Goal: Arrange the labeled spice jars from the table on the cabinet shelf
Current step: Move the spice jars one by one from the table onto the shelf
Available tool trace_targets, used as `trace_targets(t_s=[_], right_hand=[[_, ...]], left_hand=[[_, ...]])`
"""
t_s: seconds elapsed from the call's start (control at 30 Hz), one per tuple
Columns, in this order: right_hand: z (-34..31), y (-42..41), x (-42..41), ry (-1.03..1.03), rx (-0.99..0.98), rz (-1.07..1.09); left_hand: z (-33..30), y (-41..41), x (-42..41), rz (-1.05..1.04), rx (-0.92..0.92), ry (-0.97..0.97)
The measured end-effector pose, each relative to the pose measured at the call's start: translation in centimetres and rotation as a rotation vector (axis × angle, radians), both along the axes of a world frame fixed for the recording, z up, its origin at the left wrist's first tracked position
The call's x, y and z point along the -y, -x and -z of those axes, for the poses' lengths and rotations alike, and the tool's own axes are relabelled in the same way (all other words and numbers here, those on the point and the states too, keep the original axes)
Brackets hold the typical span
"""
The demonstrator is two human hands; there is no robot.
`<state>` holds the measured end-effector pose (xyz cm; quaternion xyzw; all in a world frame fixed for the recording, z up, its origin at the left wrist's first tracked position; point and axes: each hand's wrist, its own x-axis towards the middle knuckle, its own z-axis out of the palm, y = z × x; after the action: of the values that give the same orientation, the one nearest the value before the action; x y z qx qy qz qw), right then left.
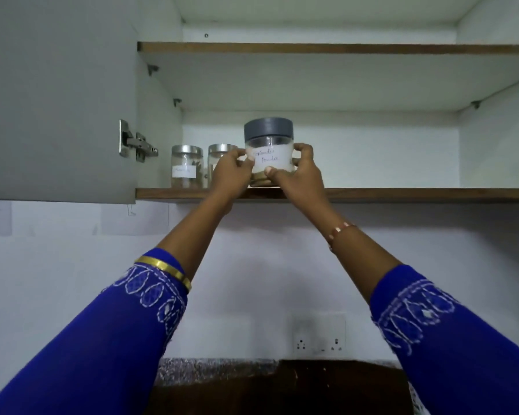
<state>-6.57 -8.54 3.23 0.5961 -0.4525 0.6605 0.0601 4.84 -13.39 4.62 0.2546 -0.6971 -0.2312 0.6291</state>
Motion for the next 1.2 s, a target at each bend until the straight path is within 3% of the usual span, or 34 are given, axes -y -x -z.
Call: trace_targets(t_s=[0.17,0.4,0.67,0.8,0.9,1.07,1.2], right_hand=[[-0.9,1.2,3.3,-0.088,-0.11,0.206],[-2.4,2.4,6.5,-0.326,-0.356,0.418],[-4.4,2.5,8.6,-0.624,-0.493,0.401],[-4.5,2.5,8.7,-0.675,-0.462,0.331],[-3.7,2.4,8.5,-0.615,-0.444,0.431],[-0.6,1.8,6.5,-0.371,-0.529,0.687],[4.1,3.0,3.3,-0.246,-0.696,0.714]], left_hand=[[0.2,0.7,3.3,-0.141,0.21,0.074],[-1.8,1.8,6.5,-0.325,0.673,0.048],[-3.2,3.2,8.6,-0.434,0.924,-0.032],[-3.0,3.3,8.4,-0.428,0.89,-0.042],[-2.0,3.0,8.1,-0.516,0.793,0.008],[2.4,2.8,5.7,-0.791,0.505,0.364],[7.6,2.3,3.5,-0.515,0.375,0.435]])
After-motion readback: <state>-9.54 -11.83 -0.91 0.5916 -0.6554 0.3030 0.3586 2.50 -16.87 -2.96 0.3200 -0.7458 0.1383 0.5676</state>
